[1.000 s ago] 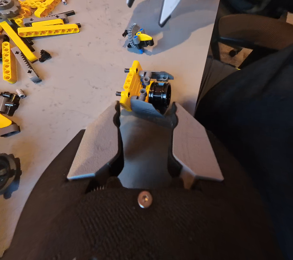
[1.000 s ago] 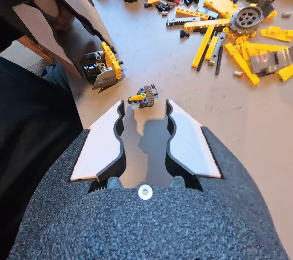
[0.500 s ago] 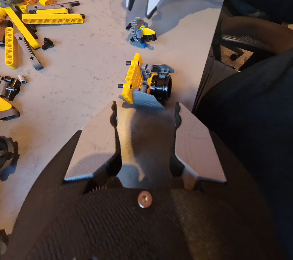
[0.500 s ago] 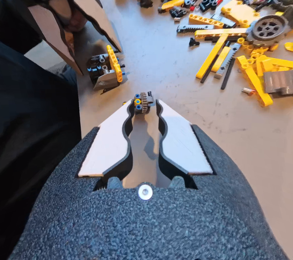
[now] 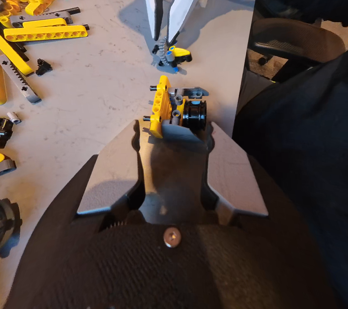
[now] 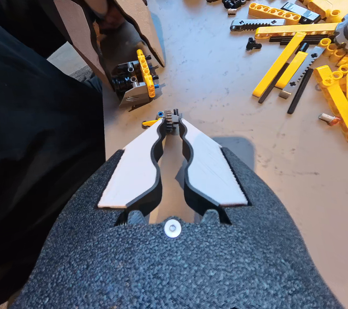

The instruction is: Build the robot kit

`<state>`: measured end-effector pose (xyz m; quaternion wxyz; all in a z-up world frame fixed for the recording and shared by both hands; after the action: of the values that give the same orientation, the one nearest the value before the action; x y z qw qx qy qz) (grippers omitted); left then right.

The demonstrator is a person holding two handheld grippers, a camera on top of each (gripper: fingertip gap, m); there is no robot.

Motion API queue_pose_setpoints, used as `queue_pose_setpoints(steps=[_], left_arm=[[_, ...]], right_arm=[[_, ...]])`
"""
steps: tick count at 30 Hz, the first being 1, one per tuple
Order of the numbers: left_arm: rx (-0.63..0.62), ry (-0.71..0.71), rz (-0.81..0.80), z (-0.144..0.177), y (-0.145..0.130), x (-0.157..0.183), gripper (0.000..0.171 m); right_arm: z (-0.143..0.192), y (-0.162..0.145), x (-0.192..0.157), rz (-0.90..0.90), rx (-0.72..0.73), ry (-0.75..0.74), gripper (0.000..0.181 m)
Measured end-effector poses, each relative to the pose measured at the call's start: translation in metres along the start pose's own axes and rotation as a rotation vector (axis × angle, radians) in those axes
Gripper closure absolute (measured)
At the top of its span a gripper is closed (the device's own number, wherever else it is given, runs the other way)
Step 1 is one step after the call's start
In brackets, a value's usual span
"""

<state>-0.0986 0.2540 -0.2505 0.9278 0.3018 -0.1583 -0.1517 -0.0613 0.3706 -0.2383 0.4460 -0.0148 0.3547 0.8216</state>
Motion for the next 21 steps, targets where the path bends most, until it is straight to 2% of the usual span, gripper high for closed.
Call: queue_pose_setpoints(steps=[3,7,11,14,16,21], left_arm=[[0.015,0.008,0.011,0.002,0.001,-0.002,0.094],[0.086,0.029,0.006,0.015,0.008,-0.002,0.097],[0.163,-0.019,-0.003,0.027,0.023,0.004,0.105],[0.196,-0.070,-0.017,0.026,0.032,0.007,0.121],[0.169,-0.091,-0.016,0.020,0.031,0.007,0.135],[0.149,-0.089,-0.014,0.013,0.029,0.007,0.141]], right_arm=[[0.005,0.009,-0.004,0.017,0.055,-0.013,0.169],[0.016,0.035,-0.027,0.178,0.193,-0.089,0.169],[0.014,0.052,-0.044,0.337,0.244,-0.229,0.176],[0.003,0.055,-0.047,0.320,0.234,-0.181,0.176],[-0.008,0.051,-0.040,0.280,0.203,-0.169,0.176],[-0.011,0.054,-0.043,0.248,0.257,-0.126,0.177]])
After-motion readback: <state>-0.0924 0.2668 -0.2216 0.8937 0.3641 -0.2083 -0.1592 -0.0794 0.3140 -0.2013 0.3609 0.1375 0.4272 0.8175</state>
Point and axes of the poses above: each gripper's, where its closed fingertips meet, z back along the fingers, y out of its top, x = y × z across the jaws, the point moved 3 cm from there along z, back along the fingers, and after that the axes turned 10 degrees about -x, right-handed, at the moved point
